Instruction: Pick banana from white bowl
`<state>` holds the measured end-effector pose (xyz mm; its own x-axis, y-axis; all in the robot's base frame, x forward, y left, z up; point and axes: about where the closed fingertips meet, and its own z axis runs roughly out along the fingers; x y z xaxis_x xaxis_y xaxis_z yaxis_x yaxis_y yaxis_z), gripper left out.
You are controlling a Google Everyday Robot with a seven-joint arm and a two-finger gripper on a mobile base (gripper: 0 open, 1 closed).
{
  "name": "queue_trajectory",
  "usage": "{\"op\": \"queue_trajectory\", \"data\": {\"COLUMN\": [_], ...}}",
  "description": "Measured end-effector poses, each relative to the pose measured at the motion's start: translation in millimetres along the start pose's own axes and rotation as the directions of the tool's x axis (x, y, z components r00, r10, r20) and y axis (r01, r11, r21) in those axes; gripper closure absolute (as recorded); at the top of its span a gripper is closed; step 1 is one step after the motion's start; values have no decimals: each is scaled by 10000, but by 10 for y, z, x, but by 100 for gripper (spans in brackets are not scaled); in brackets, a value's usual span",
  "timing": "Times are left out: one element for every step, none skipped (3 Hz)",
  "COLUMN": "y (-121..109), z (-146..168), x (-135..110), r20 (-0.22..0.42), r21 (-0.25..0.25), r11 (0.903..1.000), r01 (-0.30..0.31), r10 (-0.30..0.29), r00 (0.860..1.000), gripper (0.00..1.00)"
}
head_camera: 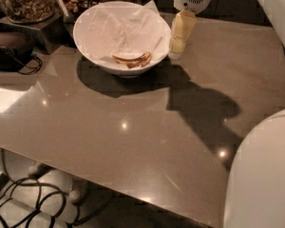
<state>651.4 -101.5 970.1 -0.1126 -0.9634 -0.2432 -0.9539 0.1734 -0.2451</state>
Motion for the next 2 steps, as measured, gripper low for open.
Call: {"op": "queue_trajectory", "data": {"y": [-117,-191], "z": [141,299], "x": [-284,-583], "r20": [65,98], "r21": [-135,-325], "r11": [9983,9922], "r01": [572,1201], "r10": [-571,-1199], "r00": [9983,9927], "gripper": [0,4]}}
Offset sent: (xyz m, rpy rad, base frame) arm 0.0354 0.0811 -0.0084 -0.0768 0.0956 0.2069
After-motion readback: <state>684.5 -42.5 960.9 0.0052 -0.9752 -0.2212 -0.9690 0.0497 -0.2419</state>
